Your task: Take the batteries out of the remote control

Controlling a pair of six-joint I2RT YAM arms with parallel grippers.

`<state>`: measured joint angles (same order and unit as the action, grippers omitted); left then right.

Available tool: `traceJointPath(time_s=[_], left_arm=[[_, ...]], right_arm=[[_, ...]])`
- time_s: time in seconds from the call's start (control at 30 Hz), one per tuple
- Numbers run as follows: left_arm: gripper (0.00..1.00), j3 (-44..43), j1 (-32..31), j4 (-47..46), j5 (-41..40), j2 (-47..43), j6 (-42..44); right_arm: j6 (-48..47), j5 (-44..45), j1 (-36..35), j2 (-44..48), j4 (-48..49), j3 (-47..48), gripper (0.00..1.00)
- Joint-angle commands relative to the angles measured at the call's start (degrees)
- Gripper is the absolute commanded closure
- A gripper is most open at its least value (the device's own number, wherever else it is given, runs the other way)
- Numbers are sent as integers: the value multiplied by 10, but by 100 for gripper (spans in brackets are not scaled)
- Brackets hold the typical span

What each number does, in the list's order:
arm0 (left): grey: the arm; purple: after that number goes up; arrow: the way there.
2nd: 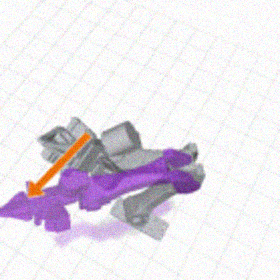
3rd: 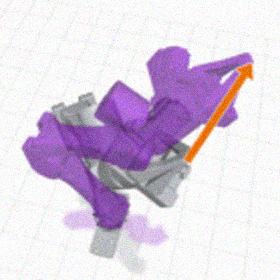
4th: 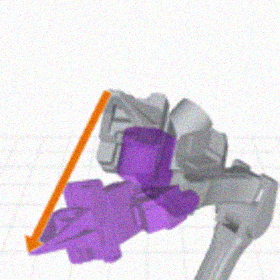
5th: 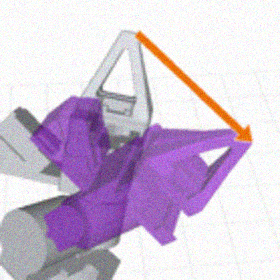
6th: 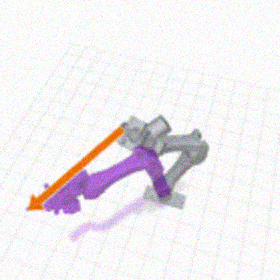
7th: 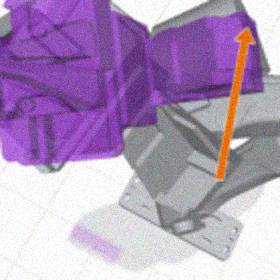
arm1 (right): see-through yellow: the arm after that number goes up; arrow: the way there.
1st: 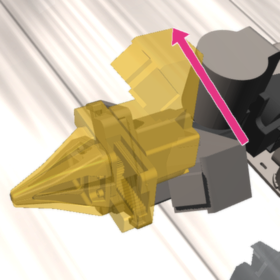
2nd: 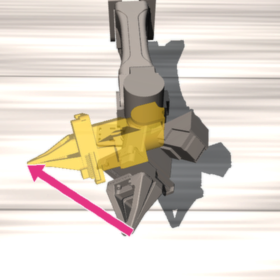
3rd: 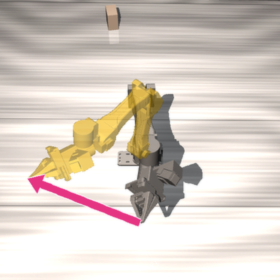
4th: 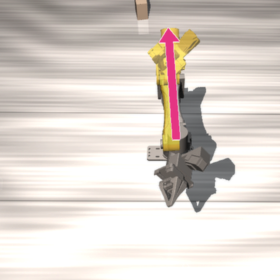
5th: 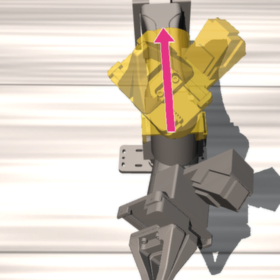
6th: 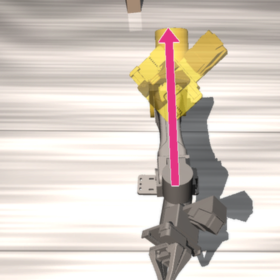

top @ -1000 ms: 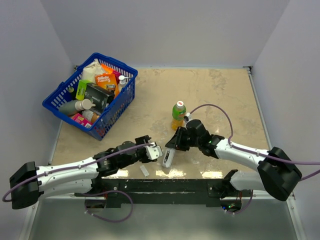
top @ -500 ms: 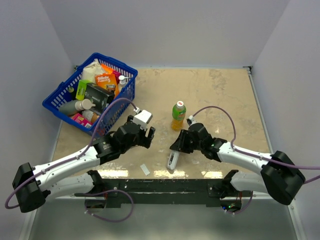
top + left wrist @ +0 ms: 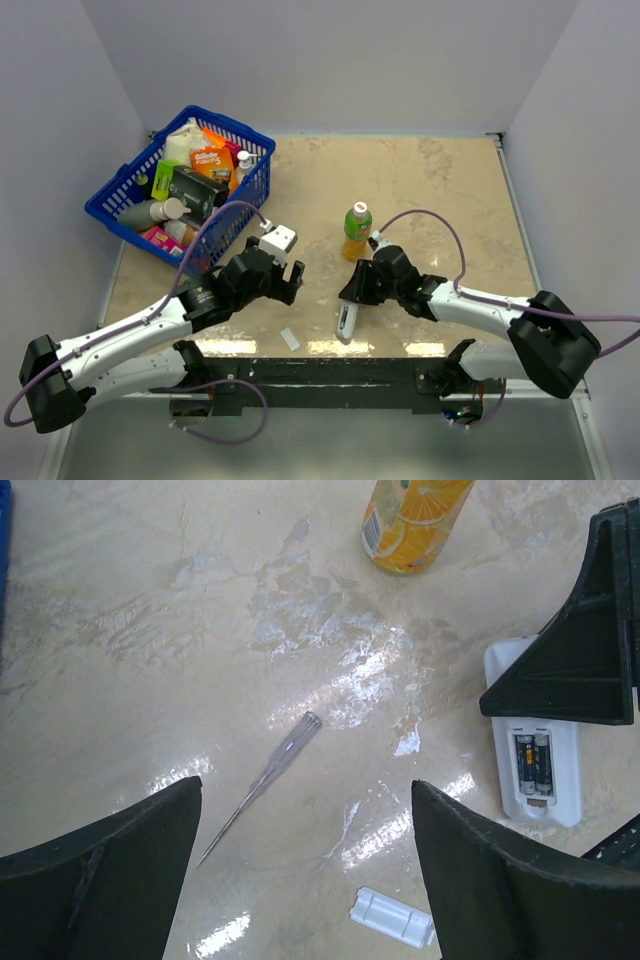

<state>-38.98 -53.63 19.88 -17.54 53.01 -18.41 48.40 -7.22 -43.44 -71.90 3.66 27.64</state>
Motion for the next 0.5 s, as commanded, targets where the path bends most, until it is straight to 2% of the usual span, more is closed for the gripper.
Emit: traceJointPath(time_s=[0.0, 0.07, 0.1, 0.2, 0.33, 0.37, 0.43, 0.47], left_arm=[[11, -1, 3, 10, 4, -12, 33], [12, 0, 3, 9, 8, -14, 40], [12, -1, 2, 7, 8, -13, 45], [13, -5, 3, 3, 10, -5, 58], [15, -28, 3, 24, 1, 34, 69], [16, -38, 4, 32, -2, 53, 70], [18, -49, 7, 37, 2, 71, 73], [18, -52, 11, 39, 7, 87, 74]], right_arm=[[-45, -4, 1, -32, 5, 8, 71], [-49, -4, 0, -39, 0, 14, 69], [-52, 4, 1, -42, -10, 15, 62], [-56, 21, 0, -44, -35, 28, 51], [-54, 47, 1, -27, -76, 42, 44], [-52, 50, 0, -22, -82, 43, 36], [-51, 56, 0, -11, -99, 44, 27], [-51, 63, 1, 3, -105, 45, 26]])
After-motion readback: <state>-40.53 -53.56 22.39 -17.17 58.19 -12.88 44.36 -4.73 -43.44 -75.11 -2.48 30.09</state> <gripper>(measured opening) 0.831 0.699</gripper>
